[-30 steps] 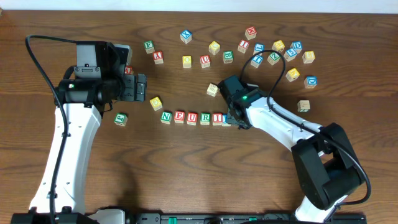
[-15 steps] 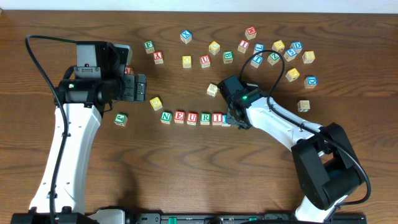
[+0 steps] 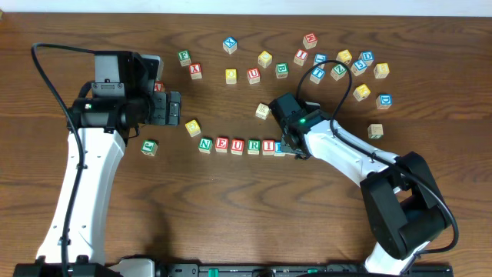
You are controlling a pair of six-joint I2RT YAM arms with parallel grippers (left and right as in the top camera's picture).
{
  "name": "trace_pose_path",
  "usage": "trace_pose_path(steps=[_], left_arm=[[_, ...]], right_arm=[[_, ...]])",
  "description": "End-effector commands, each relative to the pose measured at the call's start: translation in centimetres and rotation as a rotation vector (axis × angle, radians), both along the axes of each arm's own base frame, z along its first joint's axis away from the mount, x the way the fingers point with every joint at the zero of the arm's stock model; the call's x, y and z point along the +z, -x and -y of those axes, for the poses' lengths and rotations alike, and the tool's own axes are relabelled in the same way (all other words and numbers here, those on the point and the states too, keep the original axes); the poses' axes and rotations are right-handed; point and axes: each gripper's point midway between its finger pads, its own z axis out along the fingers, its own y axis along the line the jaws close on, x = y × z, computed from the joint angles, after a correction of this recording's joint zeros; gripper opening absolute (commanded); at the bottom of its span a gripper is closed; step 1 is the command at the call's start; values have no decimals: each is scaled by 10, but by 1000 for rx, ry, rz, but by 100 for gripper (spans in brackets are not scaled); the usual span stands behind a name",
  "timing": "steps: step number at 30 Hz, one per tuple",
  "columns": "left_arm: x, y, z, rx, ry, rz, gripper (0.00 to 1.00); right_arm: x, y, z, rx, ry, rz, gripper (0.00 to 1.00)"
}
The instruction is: Spell out NEURIPS
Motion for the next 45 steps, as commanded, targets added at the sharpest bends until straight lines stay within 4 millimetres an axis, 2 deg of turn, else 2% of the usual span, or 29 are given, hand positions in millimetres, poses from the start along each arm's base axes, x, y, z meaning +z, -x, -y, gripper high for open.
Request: trace_pose_path(steps=[1,8,45], left_arm=[[9,-4,-1,2,-1,22,96],[9,-4,-1,1,0,23,96],[9,-4,-1,1,0,23,96]], right_arm=[[0,-2,5,9,37,14,1],[1,-9,0,31,25,40,1],[-2,-4,-13,56,-44,4,1]])
